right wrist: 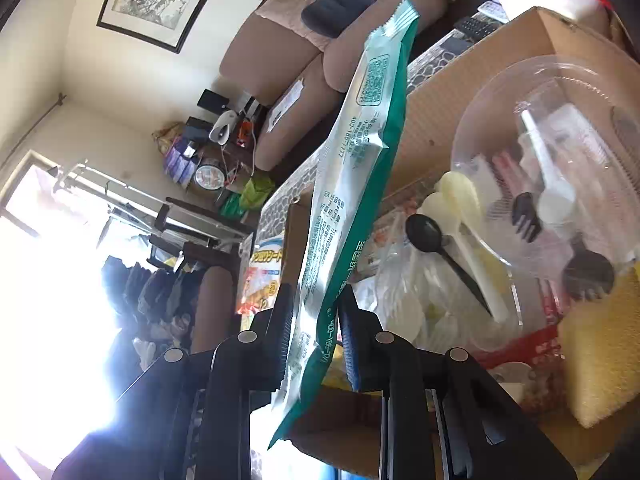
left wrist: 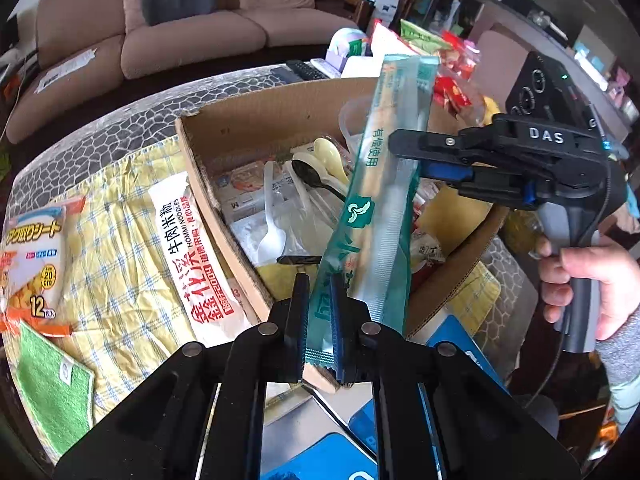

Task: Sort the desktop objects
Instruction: 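Lower the green-labelled packet into the box and open the left gripper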

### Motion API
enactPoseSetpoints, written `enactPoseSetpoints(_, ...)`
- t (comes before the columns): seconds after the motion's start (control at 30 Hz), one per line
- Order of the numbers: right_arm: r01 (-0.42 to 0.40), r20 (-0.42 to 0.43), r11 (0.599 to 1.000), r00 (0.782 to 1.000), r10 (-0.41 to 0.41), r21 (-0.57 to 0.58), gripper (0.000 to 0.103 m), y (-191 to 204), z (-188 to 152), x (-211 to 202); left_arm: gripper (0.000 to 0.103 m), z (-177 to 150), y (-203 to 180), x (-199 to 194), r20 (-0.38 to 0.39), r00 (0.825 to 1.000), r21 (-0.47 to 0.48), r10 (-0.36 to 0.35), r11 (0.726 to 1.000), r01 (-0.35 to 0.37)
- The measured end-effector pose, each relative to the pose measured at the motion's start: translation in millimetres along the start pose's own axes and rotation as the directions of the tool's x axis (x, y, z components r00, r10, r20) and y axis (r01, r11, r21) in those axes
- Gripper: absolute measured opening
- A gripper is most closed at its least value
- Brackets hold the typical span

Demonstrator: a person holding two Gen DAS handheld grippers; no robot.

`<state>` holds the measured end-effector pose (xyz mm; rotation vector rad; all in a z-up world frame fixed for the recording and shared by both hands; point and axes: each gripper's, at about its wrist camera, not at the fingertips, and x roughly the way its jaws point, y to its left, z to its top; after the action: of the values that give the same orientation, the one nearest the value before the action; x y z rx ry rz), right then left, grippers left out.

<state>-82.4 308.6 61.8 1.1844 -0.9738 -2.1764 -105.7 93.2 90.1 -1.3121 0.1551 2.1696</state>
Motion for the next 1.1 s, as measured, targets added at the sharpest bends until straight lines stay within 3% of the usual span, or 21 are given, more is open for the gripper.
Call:
enactPoseSetpoints(0.13,0.050,0.032,0.999,0.998,-0.050,0.021,0.022,-16.2,1.9,-26.1,0.009,14.2,-22.2,21.5,-0.031,0.998,0.069,0.056,0.996,-0.054)
enactPoseSetpoints(0.2,0.118,-0.002,0.993,0.993,-0.118,0.031,0.022,-26.0,3.4,-28.4,0.009,17.2,-27.9,28.4,-0.036,0.996,0.089,0.086,0.993,-0.083)
enactPoseSetpoints(0.37,0.172,0.000,0.985,0.985,-0.172,0.003,0.022,-36.4,5.2,-41.9,0.010,15.0,-24.0,22.2,-0.008,0.999,0.040,0.049,0.998,-0.049)
enactPoseSetpoints(0.4,0.179,0.006,0.984,0.984,-0.179,0.004,0.023,-38.2,6.7,-44.1,0.012,15.3,-22.9,21.3,-0.007,0.999,0.032,0.045,0.998,-0.044)
enactPoseSetpoints(0.5,0.213,0.025,0.977,0.977,-0.213,-0.003,0.037,-40.6,11.7,-48.2,0.035,17.8,-24.7,21.5,-0.007,1.000,0.021,0.017,1.000,-0.017)
enactPoseSetpoints(0.6,0.236,0.048,0.972,0.971,-0.235,-0.020,0.042,-37.5,18.9,-50.9,0.037,21.2,-39.4,28.8,-0.026,1.000,0.070,0.013,0.997,-0.011)
enactPoseSetpoints(0.7,0.276,0.053,0.960,0.960,-0.273,-0.050,0.051,-36.3,24.0,-53.9,0.035,18.6,-59.1,48.0,-0.086,0.993,0.167,0.076,0.984,-0.060)
enactPoseSetpoints(0.77,0.308,0.046,0.949,0.951,-0.306,-0.062,0.052,-37.4,26.1,-53.5,0.027,16.5,-64.0,62.3,-0.114,0.985,0.213,0.132,0.971,-0.106)
enactPoseSetpoints(0.83,0.314,0.050,0.948,0.949,-0.311,-0.055,0.052,-40.1,28.8,-56.0,0.028,13.7,-64.5,70.4,-0.112,0.975,0.251,0.193,0.955,-0.161)
enactPoseSetpoints(0.93,0.308,0.058,0.951,0.951,-0.305,-0.037,0.054,-45.0,30.3,-61.6,0.029,15.7,-60.7,71.2,-0.108,0.970,0.248,0.219,0.950,-0.187)
enactPoseSetpoints(1.07,0.296,0.040,0.954,0.955,-0.295,-0.034,0.056,-45.6,27.7,-60.6,0.030,16.2,-52.9,49.6,-0.083,0.989,0.174,0.122,0.979,-0.106)
enactPoseSetpoints(1.1,0.292,0.041,0.955,0.956,-0.291,-0.039,0.056,-43.9,26.8,-60.6,0.035,16.6,-49.7,40.8,-0.071,0.994,0.143,0.083,0.987,-0.072)
